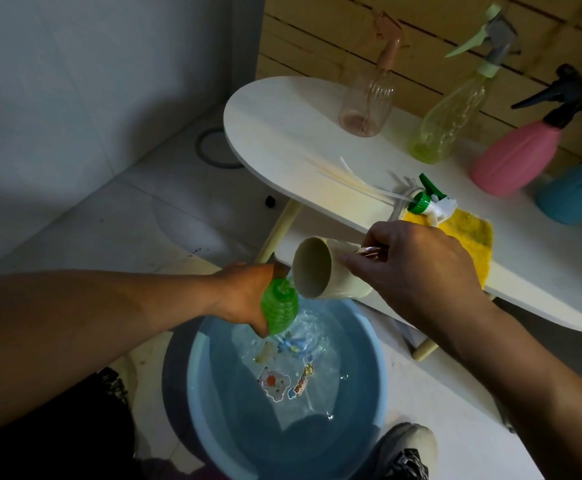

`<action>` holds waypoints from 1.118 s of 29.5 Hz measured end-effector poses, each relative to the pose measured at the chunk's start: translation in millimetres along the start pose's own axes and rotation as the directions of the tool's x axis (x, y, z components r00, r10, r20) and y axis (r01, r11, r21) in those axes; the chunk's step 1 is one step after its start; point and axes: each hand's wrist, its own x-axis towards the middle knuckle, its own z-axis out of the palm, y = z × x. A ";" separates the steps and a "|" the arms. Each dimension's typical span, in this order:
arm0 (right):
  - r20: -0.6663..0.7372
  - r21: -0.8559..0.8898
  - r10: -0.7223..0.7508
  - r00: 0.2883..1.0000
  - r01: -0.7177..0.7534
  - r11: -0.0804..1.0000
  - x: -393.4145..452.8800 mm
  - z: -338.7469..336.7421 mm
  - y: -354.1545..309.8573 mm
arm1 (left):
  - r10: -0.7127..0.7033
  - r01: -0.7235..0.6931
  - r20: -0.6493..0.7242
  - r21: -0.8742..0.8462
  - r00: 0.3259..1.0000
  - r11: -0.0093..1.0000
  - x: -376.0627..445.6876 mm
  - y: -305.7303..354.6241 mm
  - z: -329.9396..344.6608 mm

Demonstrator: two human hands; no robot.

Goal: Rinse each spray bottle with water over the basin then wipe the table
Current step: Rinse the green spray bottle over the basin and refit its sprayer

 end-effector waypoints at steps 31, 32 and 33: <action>-0.129 -0.144 -0.212 0.969 0.194 0.970 -5.3 5.2 -6.9 | 0.063 -0.063 0.001 -0.088 0.998 0.994 -1.3 5.5 -1.9; -0.132 -0.150 -0.221 0.966 0.201 0.968 -5.3 5.5 -7.0 | 0.062 -0.061 0.004 -0.088 0.998 0.994 -1.2 4.9 -1.1; -0.137 -0.159 -0.231 0.963 0.208 0.965 -5.4 5.5 -7.0 | 0.064 -0.064 0.003 -0.086 0.998 0.994 -1.1 5.0 -0.5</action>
